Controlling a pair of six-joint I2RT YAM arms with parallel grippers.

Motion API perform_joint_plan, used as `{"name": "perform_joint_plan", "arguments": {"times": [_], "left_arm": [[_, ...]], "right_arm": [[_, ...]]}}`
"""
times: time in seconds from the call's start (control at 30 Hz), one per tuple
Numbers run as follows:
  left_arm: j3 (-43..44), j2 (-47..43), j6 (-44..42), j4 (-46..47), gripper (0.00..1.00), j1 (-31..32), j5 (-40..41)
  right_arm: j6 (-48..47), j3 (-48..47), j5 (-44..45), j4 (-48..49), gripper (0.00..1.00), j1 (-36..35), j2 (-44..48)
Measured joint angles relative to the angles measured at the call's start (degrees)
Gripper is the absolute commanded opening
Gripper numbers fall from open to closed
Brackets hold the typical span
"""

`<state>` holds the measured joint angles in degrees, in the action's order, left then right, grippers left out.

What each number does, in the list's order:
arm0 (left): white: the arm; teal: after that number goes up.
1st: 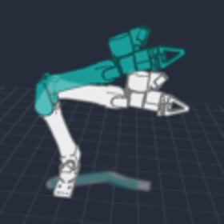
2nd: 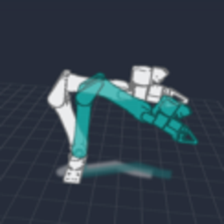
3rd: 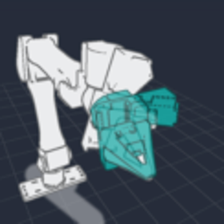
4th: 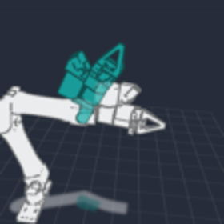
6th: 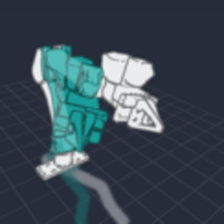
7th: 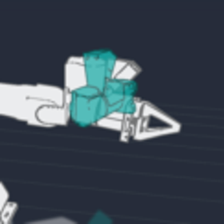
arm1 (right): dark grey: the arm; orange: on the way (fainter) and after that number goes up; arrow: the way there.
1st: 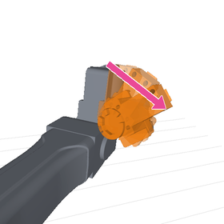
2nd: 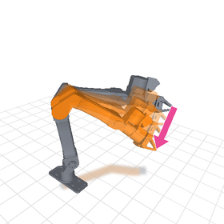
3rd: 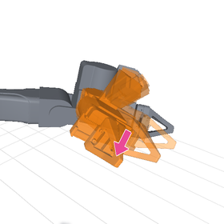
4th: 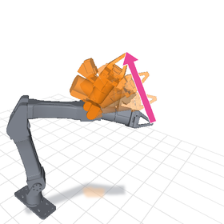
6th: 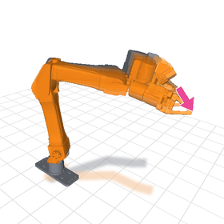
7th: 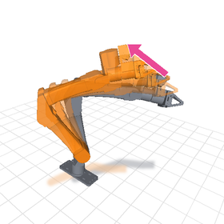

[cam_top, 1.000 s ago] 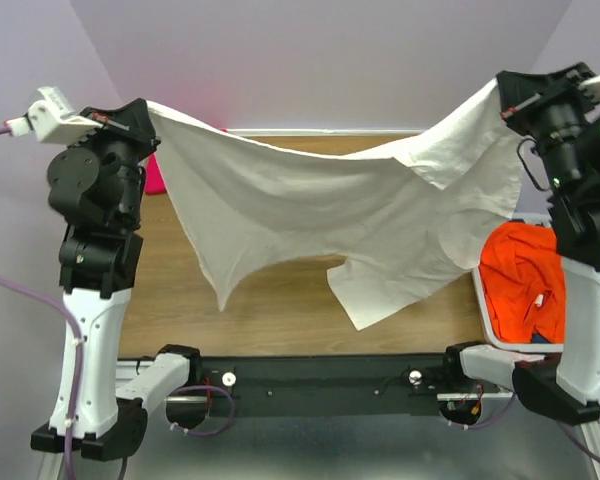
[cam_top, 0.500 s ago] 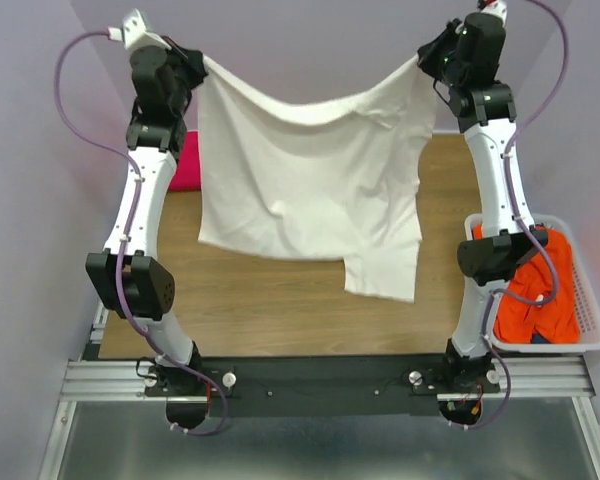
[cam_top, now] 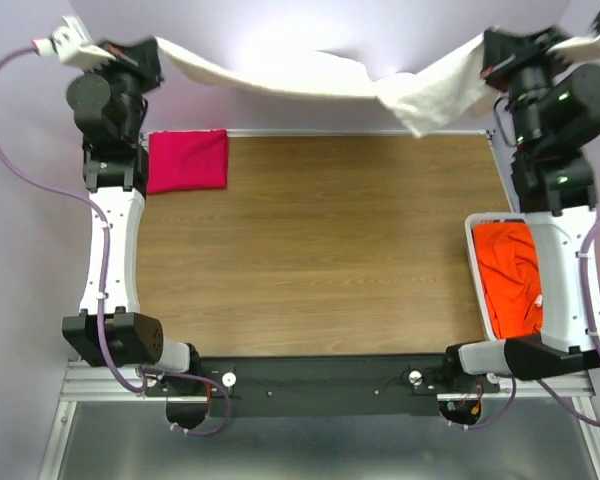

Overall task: Fold and stack the t-shirts
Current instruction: Flatten the tshirt out, then fold the tshirt

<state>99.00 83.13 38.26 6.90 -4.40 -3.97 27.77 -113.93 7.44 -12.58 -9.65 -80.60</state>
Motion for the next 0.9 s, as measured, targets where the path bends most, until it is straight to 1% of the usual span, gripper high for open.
{"name": "perform_joint_plan", "arguments": {"times": [0.03,0.07,0.1,0.13,0.17,0.23,0.3,0.4,0.47,0.53,0.7,0.8,0.9], "left_arm": [[-4.6,-1.4,0.3,0.5,0.00,0.0,-0.3],[-9.3,-2.4,0.7,0.5,0.00,-0.1,-0.5],[-13.9,-3.1,1.0,1.2,0.00,-0.1,-0.6],[-20.0,-3.9,1.6,0.9,0.00,-0.2,-0.7],[-23.7,-4.4,2.0,0.6,0.00,-0.2,-0.7],[-35.6,-5.9,3.4,-0.3,0.00,-0.2,-0.7],[-44.7,-7.2,4.7,-1.4,0.00,-0.2,-0.7],[-54.0,-9.4,6.4,-2.4,0.00,-0.3,-0.7],[-58.5,-10.1,7.5,-3.2,0.00,-0.3,-0.7],[-60.4,-10.1,7.9,-3.3,0.00,-0.4,-0.6],[-64.1,-12.6,8.3,-4.2,0.00,-0.5,0.6],[-65.7,-15.5,8.3,-5.0,0.00,-0.7,1.0],[-65.7,-16.3,8.2,-5.6,0.00,-0.8,1.0]], "right_arm": [[0.9,8.5,0.0,0.9,0.00,0.0,3.2],[1.3,12.2,0.0,1.1,0.00,0.0,4.3],[2.3,19.8,0.0,0.7,0.00,0.0,6.7],[3.0,24.6,-0.1,0.4,0.00,0.0,7.8],[4.0,32.8,-0.2,0.7,0.01,0.0,9.2],[5.8,44.4,-0.5,-1.6,0.00,0.0,11.3],[7.6,55.1,-1.3,-4.3,0.00,0.0,13.2],[9.8,65.8,-2.7,-6.9,0.00,0.0,15.9],[10.8,70.8,-3.6,-7.8,0.00,0.0,17.2],[11.8,74.9,-4.5,-7.9,0.00,0.0,17.5],[13.2,81.0,-7.4,-8.5,0.01,0.0,18.4],[13.7,81.7,-7.8,-9.7,0.00,0.0,19.6],[14.0,81.6,-8.0,-11.1,0.00,0.0,21.3]]}}
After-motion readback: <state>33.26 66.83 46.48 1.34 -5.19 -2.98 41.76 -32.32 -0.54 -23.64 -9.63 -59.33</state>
